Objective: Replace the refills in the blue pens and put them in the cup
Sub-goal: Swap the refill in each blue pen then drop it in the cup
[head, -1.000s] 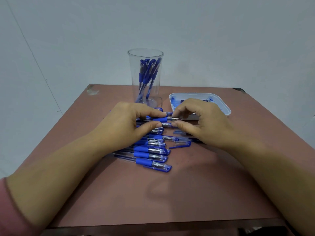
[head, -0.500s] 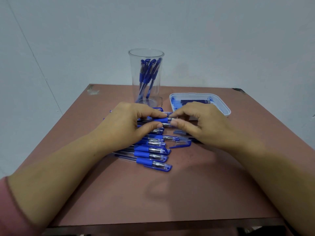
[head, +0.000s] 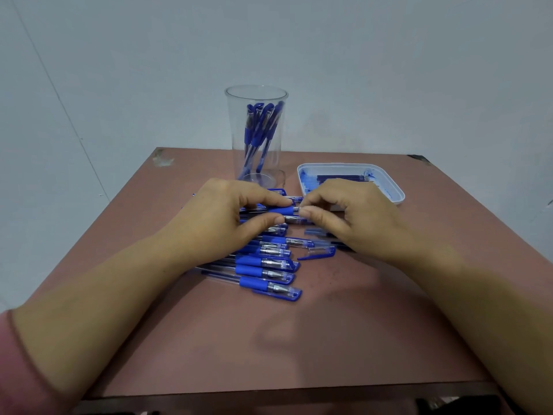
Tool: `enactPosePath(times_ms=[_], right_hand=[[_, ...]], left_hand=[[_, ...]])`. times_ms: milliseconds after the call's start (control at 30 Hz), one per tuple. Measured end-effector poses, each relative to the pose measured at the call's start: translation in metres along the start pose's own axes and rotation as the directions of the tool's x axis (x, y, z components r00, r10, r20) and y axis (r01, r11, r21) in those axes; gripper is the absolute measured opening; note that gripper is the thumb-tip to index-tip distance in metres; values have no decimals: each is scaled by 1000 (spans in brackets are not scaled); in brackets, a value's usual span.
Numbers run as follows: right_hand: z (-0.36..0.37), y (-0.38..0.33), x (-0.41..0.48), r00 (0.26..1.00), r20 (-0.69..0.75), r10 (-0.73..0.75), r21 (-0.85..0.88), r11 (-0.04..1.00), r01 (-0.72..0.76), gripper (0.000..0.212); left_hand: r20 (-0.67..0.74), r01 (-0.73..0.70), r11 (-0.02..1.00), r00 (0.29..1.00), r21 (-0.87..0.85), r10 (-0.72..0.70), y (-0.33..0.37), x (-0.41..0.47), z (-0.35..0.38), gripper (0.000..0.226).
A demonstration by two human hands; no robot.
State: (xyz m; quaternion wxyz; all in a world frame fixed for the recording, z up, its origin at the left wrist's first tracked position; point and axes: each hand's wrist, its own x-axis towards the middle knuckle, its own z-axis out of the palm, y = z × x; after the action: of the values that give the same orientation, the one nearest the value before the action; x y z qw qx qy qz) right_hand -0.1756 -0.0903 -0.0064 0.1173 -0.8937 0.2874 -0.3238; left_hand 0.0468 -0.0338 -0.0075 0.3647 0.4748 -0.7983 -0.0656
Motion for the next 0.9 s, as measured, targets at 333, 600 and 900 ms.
enactPosePath(times_ms=[333,600,900], right_hand=[[0,-4,-1,999,5,37,21,999,-37,10],[-11,1,-5,983,125,132,37,990,-138,34],[-27,-2,-11,907,382,176,-120,983,-140,18]], left_hand=[[-24,-9,1000,1000,5,10,1,0,0,29],[-19,28,999,999,38,-27,-3,1,-1,25],[-22,48,998,999,42,-47,-6,2,-4,26]])
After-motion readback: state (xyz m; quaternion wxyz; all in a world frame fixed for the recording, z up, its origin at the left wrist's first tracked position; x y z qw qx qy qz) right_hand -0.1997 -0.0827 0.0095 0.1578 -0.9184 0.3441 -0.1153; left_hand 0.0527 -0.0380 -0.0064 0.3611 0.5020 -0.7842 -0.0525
